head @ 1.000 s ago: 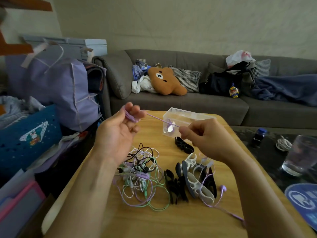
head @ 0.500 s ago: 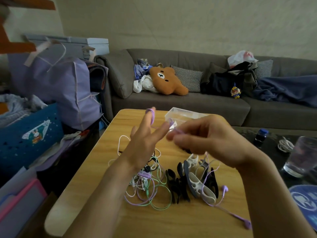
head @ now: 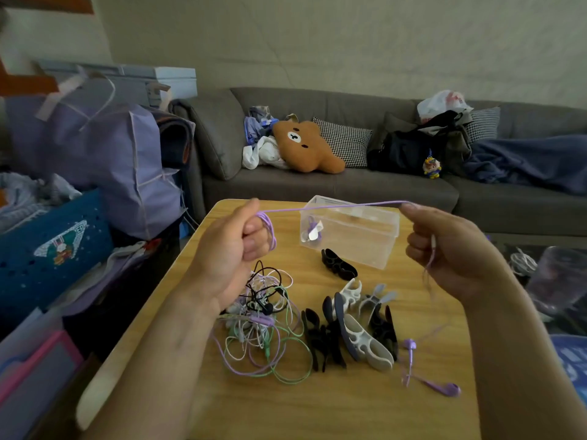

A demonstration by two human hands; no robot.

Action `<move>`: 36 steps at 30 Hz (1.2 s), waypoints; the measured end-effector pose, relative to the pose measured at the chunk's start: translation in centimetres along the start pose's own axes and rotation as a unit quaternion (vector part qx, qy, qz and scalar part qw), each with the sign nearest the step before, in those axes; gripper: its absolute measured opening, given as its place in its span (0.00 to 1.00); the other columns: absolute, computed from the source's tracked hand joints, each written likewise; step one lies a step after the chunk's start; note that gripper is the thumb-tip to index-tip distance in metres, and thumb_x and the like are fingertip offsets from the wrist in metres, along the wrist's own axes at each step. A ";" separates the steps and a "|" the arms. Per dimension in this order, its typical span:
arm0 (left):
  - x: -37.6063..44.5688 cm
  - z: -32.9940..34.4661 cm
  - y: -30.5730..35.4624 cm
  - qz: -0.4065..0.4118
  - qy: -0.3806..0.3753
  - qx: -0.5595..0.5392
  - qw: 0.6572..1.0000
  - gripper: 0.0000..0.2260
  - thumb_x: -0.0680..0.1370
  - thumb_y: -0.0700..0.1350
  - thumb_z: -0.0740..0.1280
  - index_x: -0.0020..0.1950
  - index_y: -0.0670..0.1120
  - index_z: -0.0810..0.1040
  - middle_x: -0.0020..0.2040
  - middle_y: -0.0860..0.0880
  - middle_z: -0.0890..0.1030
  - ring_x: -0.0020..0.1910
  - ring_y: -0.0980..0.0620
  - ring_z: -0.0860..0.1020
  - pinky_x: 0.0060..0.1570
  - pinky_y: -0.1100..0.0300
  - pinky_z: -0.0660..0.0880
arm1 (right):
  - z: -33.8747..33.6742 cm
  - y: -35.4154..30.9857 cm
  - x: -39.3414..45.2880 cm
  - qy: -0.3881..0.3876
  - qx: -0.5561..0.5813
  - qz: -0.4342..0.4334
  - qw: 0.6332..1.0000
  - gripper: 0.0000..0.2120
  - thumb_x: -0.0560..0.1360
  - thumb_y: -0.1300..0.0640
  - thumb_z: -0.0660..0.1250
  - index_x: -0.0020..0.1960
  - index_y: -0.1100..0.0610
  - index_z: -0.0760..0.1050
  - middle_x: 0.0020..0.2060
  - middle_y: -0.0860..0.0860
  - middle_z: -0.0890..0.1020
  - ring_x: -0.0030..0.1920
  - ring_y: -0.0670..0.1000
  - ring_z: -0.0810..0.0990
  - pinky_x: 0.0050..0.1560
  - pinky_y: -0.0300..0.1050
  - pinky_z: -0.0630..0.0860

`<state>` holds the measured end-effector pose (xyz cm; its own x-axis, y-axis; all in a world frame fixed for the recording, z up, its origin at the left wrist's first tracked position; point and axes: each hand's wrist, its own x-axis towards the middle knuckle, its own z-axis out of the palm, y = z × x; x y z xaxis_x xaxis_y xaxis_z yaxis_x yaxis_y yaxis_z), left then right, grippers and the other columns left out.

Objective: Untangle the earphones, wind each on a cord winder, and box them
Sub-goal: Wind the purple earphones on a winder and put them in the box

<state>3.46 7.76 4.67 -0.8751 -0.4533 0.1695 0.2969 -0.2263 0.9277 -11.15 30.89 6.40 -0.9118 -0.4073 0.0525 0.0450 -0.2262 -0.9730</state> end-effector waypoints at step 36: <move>-0.6 0.5 0.1 -0.057 -0.050 0.086 0.993 0.22 0.83 0.48 0.59 0.28 0.47 0.68 0.24 0.51 0.65 0.23 0.54 0.61 0.27 0.64 0.60 | 7.8 4.1 -2.2 -0.245 -0.245 -0.124 0.930 0.12 0.79 0.51 0.66 0.50 0.60 0.81 0.31 0.52 0.79 0.30 0.51 0.78 0.36 0.45 0.77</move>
<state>3.80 8.42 4.81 -0.9354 -0.3433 0.0843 0.1319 -0.1176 0.9843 -5.77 23.90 4.06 -0.5693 -0.7774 0.2676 -0.4421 0.0150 -0.8969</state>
